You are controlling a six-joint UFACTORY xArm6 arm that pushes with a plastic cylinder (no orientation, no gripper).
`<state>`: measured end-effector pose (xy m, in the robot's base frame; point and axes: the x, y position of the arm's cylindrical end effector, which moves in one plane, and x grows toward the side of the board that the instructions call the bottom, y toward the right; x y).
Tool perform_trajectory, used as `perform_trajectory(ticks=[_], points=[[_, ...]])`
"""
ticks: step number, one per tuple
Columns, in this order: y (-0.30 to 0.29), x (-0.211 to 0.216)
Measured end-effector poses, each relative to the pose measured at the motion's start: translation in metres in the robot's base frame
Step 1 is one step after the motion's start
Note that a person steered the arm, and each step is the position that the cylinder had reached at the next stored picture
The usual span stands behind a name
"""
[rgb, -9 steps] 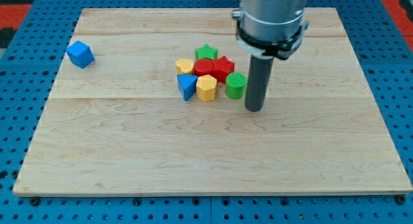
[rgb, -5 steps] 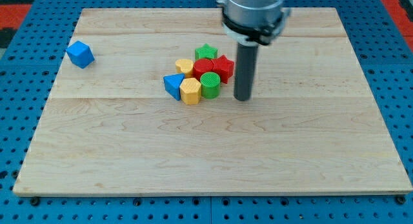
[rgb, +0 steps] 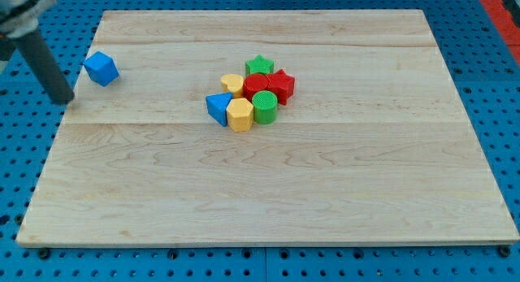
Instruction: Slightly push the cube at the center left side
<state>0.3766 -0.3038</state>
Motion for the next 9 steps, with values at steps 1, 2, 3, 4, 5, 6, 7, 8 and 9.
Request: perform_trajectory(ticks=[1, 2, 3, 4, 5, 6, 7, 8, 9], points=[[-0.001, -0.009], [0.0, -0.037], [0.0, -0.086], [0.008, -0.1], [0.008, -0.076], [0.009, -0.045], [0.009, -0.037], [0.009, -0.069], [0.037, -0.074]])
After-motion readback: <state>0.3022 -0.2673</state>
